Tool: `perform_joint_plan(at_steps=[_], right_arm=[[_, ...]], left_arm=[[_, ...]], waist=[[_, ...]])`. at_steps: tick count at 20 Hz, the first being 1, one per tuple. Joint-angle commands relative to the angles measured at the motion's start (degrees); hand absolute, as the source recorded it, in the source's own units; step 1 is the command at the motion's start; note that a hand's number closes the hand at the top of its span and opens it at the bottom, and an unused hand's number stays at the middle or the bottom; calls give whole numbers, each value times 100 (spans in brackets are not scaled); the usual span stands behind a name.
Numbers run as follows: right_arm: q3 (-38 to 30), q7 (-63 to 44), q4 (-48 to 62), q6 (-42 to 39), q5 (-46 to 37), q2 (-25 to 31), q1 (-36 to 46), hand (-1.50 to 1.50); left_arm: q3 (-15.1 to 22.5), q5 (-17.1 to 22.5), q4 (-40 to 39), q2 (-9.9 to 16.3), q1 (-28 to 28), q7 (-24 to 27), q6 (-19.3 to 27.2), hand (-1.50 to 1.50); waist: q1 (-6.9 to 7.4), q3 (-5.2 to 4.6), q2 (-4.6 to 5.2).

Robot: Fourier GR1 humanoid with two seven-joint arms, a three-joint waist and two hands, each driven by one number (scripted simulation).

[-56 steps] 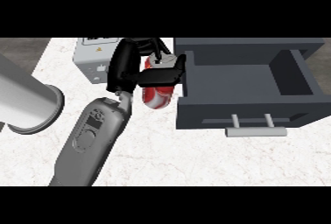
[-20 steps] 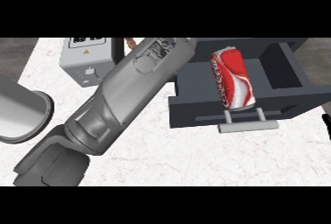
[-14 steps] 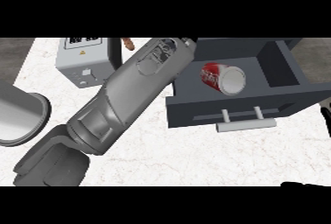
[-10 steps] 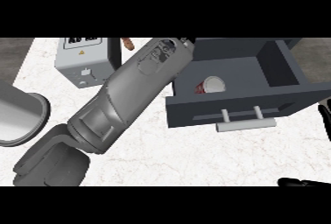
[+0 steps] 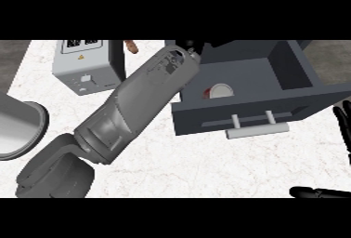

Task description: Pick up the can, place it into the drawer and close the drawer

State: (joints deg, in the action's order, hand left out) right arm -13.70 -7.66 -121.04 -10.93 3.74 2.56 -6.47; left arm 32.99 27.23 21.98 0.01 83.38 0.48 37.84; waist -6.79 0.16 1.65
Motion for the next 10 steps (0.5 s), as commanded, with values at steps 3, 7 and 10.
perform_joint_plan(at_steps=[3,7,10], right_arm=[[-84,20,102,-44,5,116,74,-150],[6,-102,-62,-41,36,53,-12,-150],[-110,10,-41,-131,149,160,41,-150]], left_arm=[[211,180,-95,-1,-112,32,384,-150],[190,288,-265,-1,-48,69,382,-150],[303,354,-110,-1,-191,248,689,-150]], waist=[[-62,4,15],[-71,0,15],[-120,3,17]])
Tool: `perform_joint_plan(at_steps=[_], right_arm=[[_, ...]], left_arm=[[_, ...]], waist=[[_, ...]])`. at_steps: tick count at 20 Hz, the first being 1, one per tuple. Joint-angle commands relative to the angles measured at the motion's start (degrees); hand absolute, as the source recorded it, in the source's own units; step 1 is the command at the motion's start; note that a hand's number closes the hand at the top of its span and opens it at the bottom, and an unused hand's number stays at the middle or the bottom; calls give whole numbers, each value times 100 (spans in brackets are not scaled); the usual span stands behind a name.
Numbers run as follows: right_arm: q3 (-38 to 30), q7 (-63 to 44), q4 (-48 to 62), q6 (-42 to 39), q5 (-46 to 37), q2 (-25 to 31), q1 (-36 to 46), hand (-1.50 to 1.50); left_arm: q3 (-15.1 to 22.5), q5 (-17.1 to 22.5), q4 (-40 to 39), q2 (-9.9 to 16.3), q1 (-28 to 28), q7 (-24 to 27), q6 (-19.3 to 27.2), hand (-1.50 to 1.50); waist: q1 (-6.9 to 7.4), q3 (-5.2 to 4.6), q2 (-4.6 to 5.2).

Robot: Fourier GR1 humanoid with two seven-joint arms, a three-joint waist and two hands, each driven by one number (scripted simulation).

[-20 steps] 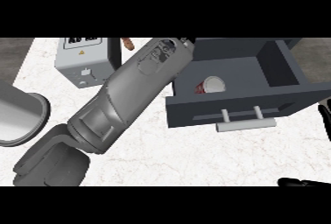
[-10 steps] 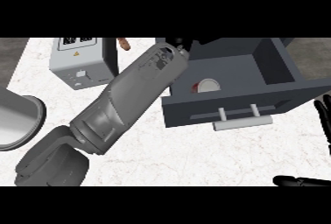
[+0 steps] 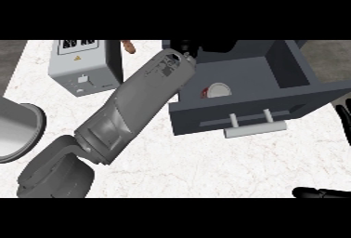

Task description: Pick up the can, place it into the drawer and close the drawer

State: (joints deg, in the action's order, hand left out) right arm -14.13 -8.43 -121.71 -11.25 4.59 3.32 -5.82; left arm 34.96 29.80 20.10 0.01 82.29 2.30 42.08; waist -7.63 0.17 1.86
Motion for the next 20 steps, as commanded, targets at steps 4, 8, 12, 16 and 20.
perform_joint_plan(at_steps=[4,8,12,16,20], right_arm=[[-198,-44,-74,-40,187,141,71,-150],[30,196,-345,87,-636,238,112,-150],[116,445,-612,31,-1196,475,47,-150],[403,576,-576,-90,-1673,680,186,-150],[639,424,-629,20,-2361,801,372,-150]], left_arm=[[144,292,207,-1,-354,265,332,-150],[0,451,96,-1,-108,253,382,-150],[-69,627,64,-1,-203,366,271,-150],[-130,875,237,-1,75,217,269,-150],[-88,983,567,-1,-91,497,395,-150]], waist=[[-42,-1,-7],[29,-9,-7],[39,-10,-4],[103,-7,-23],[374,-15,-87]])
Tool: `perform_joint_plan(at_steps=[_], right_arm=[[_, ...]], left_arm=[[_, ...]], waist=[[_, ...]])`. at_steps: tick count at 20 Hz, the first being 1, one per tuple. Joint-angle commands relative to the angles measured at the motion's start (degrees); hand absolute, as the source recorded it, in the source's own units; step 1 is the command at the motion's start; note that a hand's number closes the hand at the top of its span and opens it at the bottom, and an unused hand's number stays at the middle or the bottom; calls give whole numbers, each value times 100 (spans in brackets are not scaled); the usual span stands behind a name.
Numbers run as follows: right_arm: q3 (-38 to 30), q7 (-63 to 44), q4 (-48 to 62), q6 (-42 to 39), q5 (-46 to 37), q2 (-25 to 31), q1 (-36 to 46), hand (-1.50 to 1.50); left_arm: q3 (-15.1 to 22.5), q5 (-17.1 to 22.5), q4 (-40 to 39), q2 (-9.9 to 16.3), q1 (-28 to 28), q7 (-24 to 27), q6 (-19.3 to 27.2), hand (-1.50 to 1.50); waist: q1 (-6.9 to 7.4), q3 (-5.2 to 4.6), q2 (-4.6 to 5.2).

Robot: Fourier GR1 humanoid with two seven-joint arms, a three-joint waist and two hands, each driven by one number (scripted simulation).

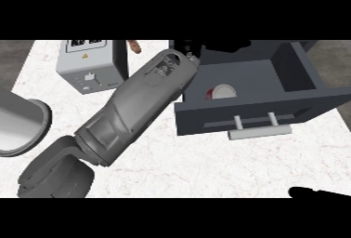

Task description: Pick up the can, place it into the drawer and close the drawer

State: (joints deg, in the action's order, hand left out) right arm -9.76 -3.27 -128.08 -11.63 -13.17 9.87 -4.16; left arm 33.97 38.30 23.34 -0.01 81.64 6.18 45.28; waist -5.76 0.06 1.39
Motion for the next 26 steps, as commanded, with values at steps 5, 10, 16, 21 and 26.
perform_joint_plan(at_steps=[5,10,16,21,26], right_arm=[[394,373,476,97,-1510,498,360,-150],[1059,265,836,417,-2972,599,532,-150],[1689,52,1982,865,-4193,359,1103,-150],[1756,302,2843,1593,-4714,157,1030,-150],[1345,833,4411,2486,-4652,3,1433,-150]], left_arm=[[122,246,254,1,-104,266,378,-150],[141,118,152,1,242,-36,477,-150],[30,58,274,2,282,-279,360,-150],[30,-177,731,444,84,-644,280,-150],[184,-339,1483,810,-373,-1011,267,-150]], waist=[[181,3,-25],[424,-4,-92],[570,-5,-118],[648,-5,-162],[788,-2,-178]])
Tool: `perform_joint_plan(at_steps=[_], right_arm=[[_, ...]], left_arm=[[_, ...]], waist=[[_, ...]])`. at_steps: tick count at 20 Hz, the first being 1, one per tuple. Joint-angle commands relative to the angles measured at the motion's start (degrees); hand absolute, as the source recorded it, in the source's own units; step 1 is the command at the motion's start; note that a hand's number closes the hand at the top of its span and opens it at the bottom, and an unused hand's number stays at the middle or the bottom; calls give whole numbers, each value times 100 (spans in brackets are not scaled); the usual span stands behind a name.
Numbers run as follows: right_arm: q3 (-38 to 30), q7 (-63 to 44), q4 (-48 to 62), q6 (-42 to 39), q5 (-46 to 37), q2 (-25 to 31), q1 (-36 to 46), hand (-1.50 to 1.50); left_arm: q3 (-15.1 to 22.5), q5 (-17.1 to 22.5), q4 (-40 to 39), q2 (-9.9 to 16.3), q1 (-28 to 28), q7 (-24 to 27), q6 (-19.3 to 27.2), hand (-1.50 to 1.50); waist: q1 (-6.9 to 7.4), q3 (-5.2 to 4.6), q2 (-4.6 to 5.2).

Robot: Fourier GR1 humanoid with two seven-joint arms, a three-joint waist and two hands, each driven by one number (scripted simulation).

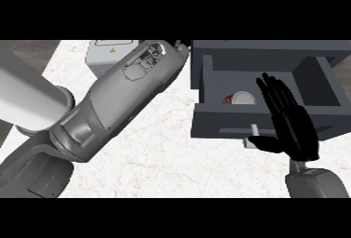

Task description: Pick up the can, place it into the drawer and close the drawer

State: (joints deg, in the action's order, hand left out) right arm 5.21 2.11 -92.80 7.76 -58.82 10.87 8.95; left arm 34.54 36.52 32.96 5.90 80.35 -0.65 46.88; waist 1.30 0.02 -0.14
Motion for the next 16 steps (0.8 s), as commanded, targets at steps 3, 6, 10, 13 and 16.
perform_joint_plan(at_steps=[3,6,10,13,16], right_arm=[[-223,242,1236,644,-240,-103,433,-150],[-253,75,2185,1070,-564,-410,1030,-150],[-534,461,2932,1448,-568,-188,1246,-150],[-629,191,3570,1726,-933,-282,1806,-150],[-687,236,3830,2035,-996,-380,2046,-150]], left_arm=[[177,-298,910,703,-358,-777,6,-150],[39,-156,1229,1131,-372,-887,-416,-150],[192,-353,1800,1279,-866,-985,-175,-150],[231,-395,2081,1365,-899,-1220,-75,-150],[202,-455,2228,1630,-821,-1596,-137,-150]], waist=[[47,1,-26],[213,2,9],[197,4,13],[294,7,28],[164,7,21]])
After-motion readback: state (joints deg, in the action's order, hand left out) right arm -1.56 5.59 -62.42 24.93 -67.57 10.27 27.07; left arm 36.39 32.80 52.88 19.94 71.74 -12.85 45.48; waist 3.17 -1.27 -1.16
